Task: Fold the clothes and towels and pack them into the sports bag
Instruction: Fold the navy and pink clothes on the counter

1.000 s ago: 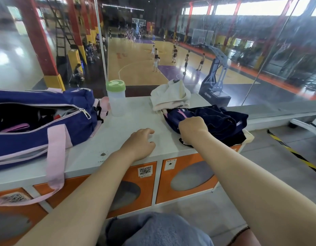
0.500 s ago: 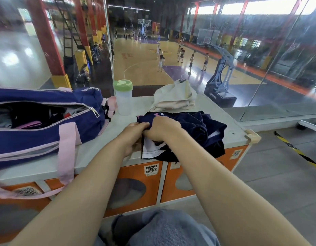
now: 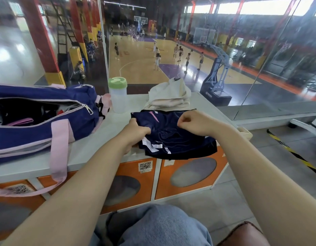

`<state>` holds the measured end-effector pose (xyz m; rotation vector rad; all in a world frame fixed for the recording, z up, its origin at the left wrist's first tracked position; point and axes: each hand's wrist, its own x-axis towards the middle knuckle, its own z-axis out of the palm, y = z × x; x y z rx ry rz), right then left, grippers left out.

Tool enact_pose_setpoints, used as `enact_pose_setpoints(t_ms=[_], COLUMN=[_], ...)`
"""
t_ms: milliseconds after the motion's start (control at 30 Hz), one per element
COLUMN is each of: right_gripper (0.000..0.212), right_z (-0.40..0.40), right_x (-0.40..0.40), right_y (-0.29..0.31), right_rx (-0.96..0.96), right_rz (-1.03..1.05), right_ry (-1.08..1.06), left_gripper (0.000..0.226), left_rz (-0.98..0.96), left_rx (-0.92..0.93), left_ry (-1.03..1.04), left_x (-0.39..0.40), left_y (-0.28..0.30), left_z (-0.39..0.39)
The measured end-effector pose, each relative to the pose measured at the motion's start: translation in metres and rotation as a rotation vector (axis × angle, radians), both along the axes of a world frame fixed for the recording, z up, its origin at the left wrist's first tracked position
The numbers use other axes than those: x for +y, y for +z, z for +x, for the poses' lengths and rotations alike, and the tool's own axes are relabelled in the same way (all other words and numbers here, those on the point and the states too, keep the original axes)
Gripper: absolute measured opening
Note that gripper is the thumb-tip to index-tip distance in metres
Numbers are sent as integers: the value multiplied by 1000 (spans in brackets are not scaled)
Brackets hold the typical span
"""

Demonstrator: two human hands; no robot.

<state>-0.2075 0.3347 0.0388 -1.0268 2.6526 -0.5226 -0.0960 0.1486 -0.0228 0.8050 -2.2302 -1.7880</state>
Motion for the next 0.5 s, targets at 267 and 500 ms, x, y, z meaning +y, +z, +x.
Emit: enact_pose_setpoints(t_ms=[267,500], right_gripper=[63,59], right_z=[23,25], right_x=[8,18], right_y=[-7,-21], right_rx=[-72,-95], right_rz=[134,53], right_ry=[163,145], left_gripper=[70,63], left_rz=[-263,-29], left_rx=[206,292], left_ry=[-21,44], left_x=[14,29], left_y=[8,28], left_z=[-1,-10])
